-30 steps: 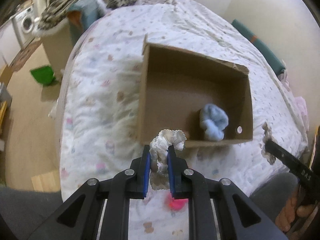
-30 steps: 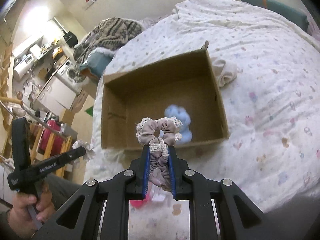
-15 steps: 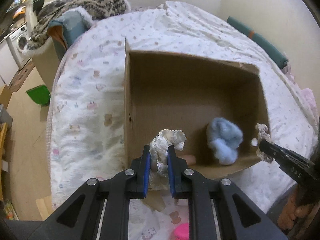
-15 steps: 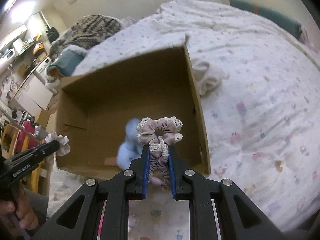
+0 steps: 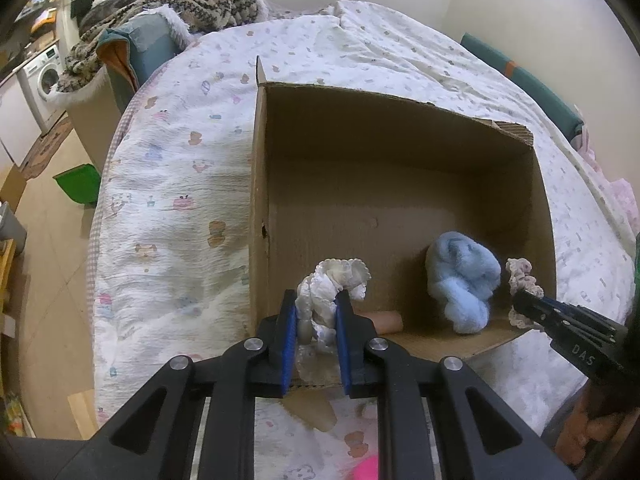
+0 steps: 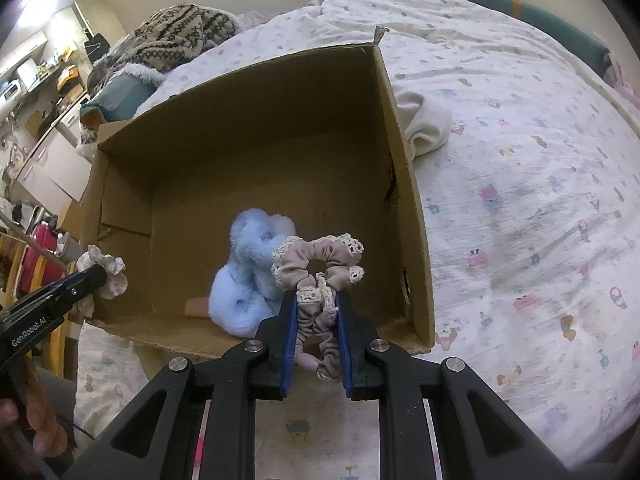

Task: Organize soft objects
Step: 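Open both tools to release the scrunchies into the box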

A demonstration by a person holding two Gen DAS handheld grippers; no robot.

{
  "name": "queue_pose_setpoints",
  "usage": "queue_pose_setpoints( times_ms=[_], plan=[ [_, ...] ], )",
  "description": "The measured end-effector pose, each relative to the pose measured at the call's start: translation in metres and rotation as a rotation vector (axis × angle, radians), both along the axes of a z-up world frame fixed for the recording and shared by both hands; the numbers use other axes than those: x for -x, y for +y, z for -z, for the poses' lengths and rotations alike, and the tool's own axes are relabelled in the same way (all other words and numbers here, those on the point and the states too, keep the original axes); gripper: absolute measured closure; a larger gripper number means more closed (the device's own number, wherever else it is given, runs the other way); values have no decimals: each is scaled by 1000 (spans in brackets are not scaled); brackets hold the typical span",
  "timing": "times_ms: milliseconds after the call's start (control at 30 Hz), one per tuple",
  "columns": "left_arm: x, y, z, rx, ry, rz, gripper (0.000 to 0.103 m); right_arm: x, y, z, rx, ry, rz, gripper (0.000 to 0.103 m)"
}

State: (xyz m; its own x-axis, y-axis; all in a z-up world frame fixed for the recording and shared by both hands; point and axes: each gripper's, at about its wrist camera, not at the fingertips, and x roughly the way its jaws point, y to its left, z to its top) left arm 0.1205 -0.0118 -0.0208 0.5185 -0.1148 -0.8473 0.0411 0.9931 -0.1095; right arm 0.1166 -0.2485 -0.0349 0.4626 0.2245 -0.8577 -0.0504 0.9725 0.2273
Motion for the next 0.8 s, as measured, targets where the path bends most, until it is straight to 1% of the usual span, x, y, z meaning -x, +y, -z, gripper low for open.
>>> queue_pose_setpoints(
  times_ms=[133,300,433,500,567,600,633,667,700,767,800],
  plan=[
    [0,0,0,1,-3,-4,88,-1,-3,1,-21,10,16,84],
    [2,-1,-1,-6,-9,-2,87,-2,0,0,-9,6,14,83],
    [2,-1,-1,-4,-8,-5,84,-3,-2,0,-18,7,21,81],
    [2,-2,-1,-4,-10,-2,83,-3,-3,0,-17,3,30,73],
    [2,-2,-1,-9,-8,-1,82,-4,-4,-1,-19,-3,38,67],
    [3,-2,-1,-13,-10,3,82,-4,-6,-2,-22,-4,44,54],
    [3,-3,-2,-13,-12,3,81,-4,-7,-3,-25,-7,52,43],
    [4,-4,-4,-11,-16,5,77,-3,-9,-5,-32,-16,62,30],
    [4,-4,-5,-7,-20,5,73,-2,-10,-7,-40,-26,69,29],
    [6,-4,-9,-4,-36,-2,52,-3,-11,-9,-50,-32,72,29],
    [7,-5,-11,0,-54,-2,50,-3,-12,-9,-57,-32,74,29]
  ],
)
